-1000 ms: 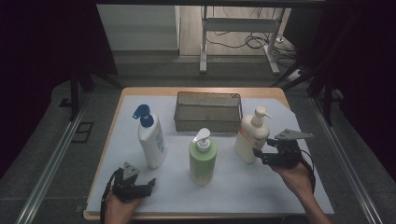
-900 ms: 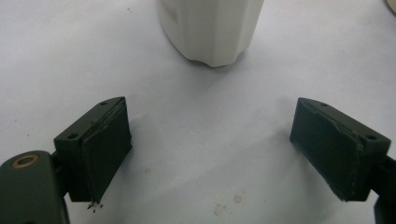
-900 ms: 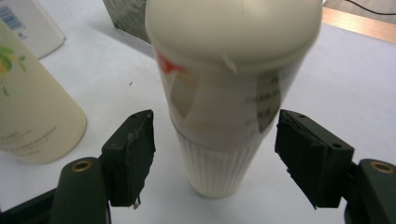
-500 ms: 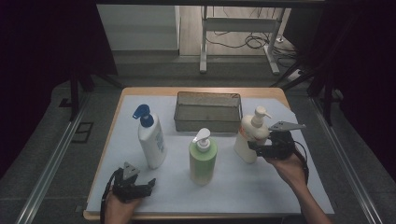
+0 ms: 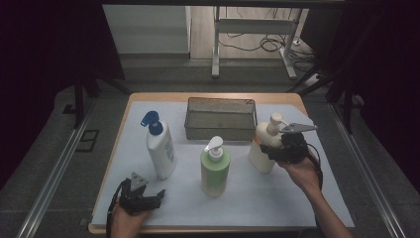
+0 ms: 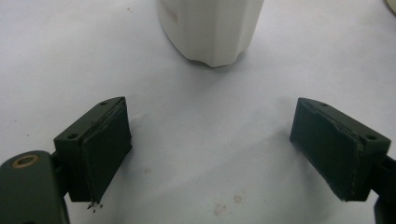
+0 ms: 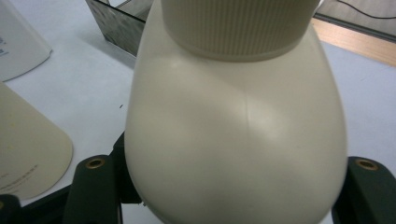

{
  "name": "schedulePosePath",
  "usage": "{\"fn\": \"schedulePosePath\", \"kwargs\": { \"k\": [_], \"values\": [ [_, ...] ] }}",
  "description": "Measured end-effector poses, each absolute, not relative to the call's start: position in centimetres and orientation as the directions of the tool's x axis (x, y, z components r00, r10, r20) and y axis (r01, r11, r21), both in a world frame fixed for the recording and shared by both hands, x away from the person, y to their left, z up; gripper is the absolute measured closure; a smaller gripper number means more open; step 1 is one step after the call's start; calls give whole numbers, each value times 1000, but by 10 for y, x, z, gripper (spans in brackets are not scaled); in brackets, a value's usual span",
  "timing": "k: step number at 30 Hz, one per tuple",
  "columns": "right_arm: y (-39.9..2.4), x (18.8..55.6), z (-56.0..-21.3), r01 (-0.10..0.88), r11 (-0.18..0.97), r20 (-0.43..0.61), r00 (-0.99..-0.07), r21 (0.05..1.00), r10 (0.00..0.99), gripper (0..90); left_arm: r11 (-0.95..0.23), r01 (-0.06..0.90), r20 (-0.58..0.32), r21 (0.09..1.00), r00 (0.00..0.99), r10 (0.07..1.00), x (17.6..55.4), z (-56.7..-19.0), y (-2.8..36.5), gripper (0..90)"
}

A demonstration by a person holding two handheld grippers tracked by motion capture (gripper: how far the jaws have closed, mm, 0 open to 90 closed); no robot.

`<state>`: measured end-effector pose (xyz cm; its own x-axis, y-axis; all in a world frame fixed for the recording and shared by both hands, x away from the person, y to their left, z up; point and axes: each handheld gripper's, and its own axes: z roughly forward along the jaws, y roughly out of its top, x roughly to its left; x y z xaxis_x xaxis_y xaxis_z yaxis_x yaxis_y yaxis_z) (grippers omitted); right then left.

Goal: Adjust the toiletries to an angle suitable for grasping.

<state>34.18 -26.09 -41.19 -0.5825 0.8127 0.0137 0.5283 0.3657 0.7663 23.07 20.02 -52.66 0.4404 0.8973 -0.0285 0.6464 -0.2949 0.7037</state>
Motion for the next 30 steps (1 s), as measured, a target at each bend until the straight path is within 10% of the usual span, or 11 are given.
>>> {"fn": "schedulePosePath", "kwargs": {
  "k": [30],
  "values": [
    [-256,337,-381,527,389,12,-605,756,796,369,-294,647,-29,704,440,897,231,-527,200,121]
  ]
}}
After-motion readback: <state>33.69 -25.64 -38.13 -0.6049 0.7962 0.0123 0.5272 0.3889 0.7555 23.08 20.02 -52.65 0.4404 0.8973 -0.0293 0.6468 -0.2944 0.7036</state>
